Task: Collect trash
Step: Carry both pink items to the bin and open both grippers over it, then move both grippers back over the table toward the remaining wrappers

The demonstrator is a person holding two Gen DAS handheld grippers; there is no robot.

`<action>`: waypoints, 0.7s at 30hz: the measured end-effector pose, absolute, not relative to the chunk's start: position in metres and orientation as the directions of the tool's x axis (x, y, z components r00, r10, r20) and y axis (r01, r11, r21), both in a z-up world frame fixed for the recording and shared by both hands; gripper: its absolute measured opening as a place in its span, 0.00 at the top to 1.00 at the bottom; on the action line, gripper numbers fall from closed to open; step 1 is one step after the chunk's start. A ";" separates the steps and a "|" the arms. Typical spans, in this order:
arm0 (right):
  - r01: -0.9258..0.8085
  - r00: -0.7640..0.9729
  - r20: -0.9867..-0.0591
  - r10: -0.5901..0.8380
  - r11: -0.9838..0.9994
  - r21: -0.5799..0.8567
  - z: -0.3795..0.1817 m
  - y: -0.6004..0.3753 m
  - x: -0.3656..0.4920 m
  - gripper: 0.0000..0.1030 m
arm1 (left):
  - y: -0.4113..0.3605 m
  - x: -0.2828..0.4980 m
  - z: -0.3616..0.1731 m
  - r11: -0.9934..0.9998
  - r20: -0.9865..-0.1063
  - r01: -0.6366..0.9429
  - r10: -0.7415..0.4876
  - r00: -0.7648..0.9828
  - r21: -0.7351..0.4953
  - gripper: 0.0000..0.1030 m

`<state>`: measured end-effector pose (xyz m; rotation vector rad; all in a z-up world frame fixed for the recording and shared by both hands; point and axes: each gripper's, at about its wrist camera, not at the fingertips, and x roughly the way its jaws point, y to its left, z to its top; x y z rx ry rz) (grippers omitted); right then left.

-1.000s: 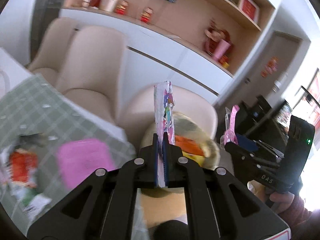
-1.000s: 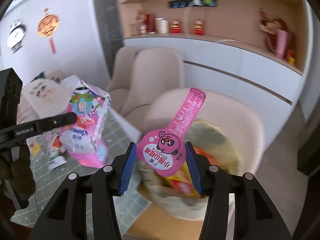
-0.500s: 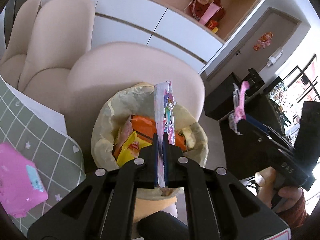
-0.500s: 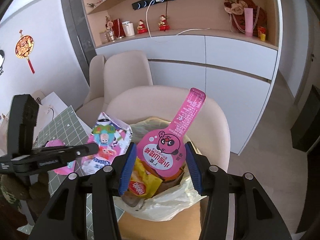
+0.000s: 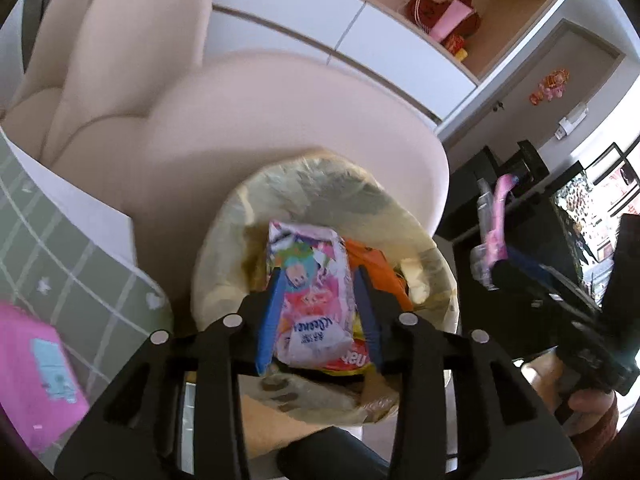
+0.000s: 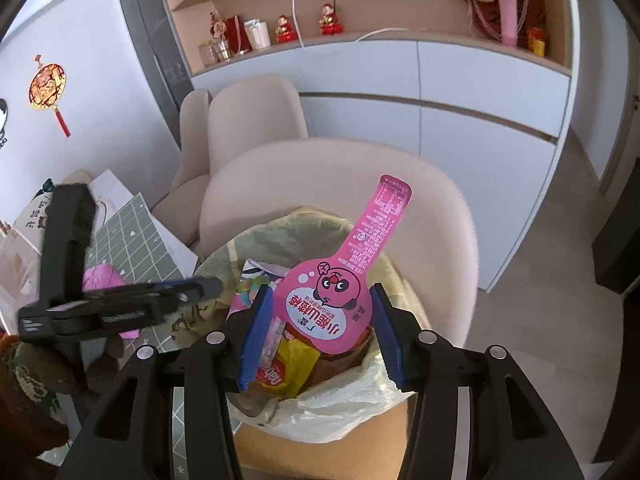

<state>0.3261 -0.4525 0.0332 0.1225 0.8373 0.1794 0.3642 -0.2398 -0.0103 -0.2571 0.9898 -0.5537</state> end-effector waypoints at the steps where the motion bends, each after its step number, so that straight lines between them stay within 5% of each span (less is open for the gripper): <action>1: -0.116 0.646 -0.732 0.215 0.976 0.184 0.029 -0.449 0.330 0.54 | -0.235 0.362 -0.006 0.839 -0.713 0.320 -0.543 0.443 -0.440 0.65; 9: -0.189 0.545 -0.792 0.274 0.961 0.202 -0.011 -0.399 0.358 0.54 | -0.188 0.320 0.017 0.888 -0.694 0.278 -0.459 0.555 -0.365 0.56; 21: -0.190 0.424 -0.870 0.251 0.964 0.186 -0.057 -0.368 0.381 0.54 | -0.130 0.286 0.013 0.911 -0.712 0.151 -0.397 0.579 -0.385 0.56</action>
